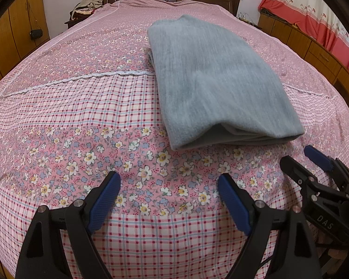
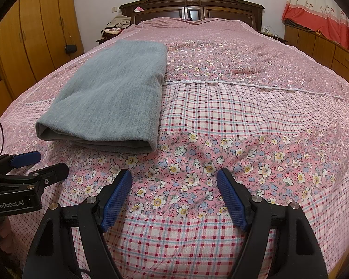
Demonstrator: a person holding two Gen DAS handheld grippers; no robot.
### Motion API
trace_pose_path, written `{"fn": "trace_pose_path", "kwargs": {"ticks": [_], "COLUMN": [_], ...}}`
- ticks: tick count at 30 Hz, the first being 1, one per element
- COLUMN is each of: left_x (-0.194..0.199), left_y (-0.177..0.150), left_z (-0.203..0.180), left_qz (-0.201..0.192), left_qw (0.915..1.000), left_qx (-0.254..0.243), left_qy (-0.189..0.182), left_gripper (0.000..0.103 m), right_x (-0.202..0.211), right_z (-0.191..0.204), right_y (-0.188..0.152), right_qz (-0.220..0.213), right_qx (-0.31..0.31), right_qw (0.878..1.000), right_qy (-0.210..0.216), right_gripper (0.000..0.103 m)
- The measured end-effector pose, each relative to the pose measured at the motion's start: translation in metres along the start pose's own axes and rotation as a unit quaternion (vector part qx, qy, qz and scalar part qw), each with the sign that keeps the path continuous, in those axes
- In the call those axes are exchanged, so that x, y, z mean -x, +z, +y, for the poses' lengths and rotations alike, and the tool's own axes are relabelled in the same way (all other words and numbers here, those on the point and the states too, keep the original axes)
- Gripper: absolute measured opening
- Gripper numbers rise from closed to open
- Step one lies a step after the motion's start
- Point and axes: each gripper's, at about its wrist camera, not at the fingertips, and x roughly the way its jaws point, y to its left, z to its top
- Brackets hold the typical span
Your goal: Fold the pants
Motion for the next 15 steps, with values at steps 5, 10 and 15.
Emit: {"fn": "trace_pose_path", "kwargs": {"ticks": [5,10,15], "left_x": [0.0001,0.0018,0.0007], "left_y": [-0.0001,-0.0002,-0.0017], "left_z": [-0.0007,0.0028,0.0029], "left_qz": [0.000,0.001,0.001], "left_qw": [1.0000,1.0000,1.0000], "left_qx": [0.000,0.000,0.000], "left_qy": [0.000,-0.001,-0.001], "left_gripper": [0.089,0.089,0.089], "right_x": [0.0000,-0.0001,0.0001], "right_z": [0.0000,0.0001,0.0002], "right_y": [-0.0001,-0.0002,-0.0004], "right_qz": [0.000,0.000,0.000], "right_qx": [0.000,0.000,0.000], "right_qw": [1.000,1.000,1.000], "right_qy": [0.000,0.000,0.000], "right_gripper": [0.078,0.078,0.078]}}
